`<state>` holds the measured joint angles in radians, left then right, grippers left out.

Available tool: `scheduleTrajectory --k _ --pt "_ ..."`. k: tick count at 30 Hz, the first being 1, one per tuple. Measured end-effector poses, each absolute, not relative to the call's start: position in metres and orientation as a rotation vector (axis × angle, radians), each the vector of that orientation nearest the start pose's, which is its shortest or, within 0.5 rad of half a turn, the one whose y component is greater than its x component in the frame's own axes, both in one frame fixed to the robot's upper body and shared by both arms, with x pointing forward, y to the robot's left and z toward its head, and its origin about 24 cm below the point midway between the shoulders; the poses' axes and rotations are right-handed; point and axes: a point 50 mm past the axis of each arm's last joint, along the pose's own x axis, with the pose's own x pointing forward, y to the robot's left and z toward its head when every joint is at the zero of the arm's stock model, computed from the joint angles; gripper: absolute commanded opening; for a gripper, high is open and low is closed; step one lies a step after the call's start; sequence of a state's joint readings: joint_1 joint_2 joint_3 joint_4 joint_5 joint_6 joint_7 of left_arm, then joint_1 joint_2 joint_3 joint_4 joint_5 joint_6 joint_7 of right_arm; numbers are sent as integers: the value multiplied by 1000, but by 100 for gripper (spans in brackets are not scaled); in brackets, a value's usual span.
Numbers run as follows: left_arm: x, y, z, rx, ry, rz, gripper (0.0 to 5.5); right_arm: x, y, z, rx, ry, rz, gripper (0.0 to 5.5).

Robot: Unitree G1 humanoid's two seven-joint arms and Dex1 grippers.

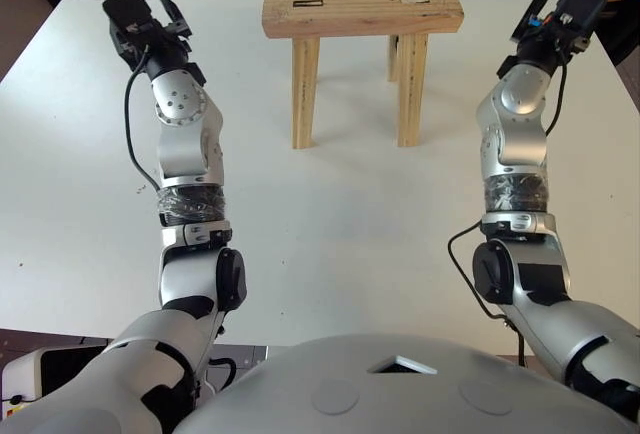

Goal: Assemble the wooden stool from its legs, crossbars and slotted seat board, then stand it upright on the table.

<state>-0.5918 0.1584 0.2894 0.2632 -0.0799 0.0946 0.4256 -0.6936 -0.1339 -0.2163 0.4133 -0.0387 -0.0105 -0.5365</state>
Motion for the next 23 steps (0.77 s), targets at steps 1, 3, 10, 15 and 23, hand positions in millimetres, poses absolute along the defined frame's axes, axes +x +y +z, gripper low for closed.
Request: scheduleTrajectory --k 1,3,10,15,23 --pt "344 226 152 -97 -245 584 362 361 -203 161 1 -286 -613 313" --pt "346 221 159 -85 -293 581 362 363 -205 152 -5 -236 -608 313" --pt "348 213 154 -50 -262 506 362 365 -204 146 -21 -205 -583 313" --pt "351 208 156 -62 -272 490 362 364 -215 141 -46 -183 -640 313" --pt "350 177 159 -121 -319 414 362 365 -211 143 -116 -213 -669 313"
